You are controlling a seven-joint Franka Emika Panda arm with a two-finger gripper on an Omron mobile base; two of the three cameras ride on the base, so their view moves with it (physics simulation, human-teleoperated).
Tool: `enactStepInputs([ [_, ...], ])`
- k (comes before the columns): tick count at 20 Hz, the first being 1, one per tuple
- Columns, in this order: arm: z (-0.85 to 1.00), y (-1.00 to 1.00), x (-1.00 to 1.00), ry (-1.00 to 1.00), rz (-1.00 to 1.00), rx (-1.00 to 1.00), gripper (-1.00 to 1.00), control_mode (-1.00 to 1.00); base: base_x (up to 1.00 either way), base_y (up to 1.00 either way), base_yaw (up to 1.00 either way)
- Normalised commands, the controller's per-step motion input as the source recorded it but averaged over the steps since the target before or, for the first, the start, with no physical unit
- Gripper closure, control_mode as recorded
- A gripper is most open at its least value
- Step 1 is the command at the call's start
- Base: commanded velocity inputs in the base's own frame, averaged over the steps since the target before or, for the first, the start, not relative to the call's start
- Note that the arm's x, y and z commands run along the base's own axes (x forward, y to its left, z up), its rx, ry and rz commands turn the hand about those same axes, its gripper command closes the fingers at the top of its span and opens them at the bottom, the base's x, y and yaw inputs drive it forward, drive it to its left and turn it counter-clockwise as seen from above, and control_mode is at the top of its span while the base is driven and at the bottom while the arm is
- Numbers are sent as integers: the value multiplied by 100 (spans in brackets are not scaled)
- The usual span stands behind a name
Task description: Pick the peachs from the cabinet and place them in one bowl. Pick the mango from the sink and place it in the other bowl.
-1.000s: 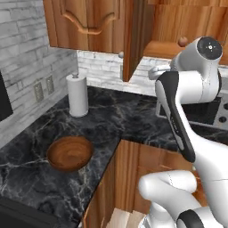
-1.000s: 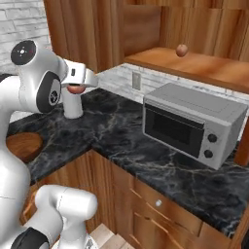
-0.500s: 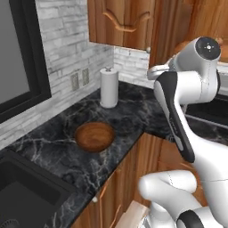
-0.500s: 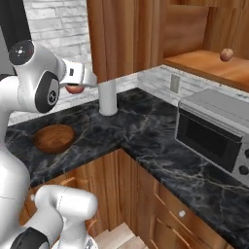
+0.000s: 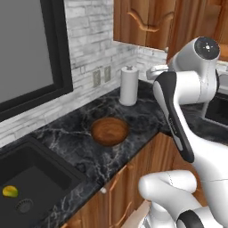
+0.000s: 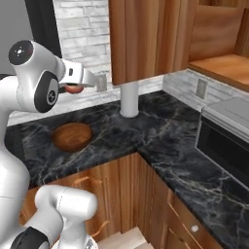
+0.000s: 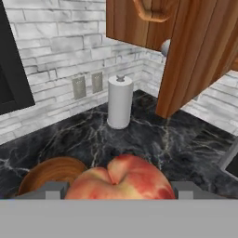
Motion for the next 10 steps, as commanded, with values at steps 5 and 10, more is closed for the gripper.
enactStepInputs([
  [5, 0, 0, 0, 0, 0, 0, 100, 100, -11, 7, 29],
  [10, 0, 0, 0, 0, 0, 0, 100, 100, -1, 11, 30],
])
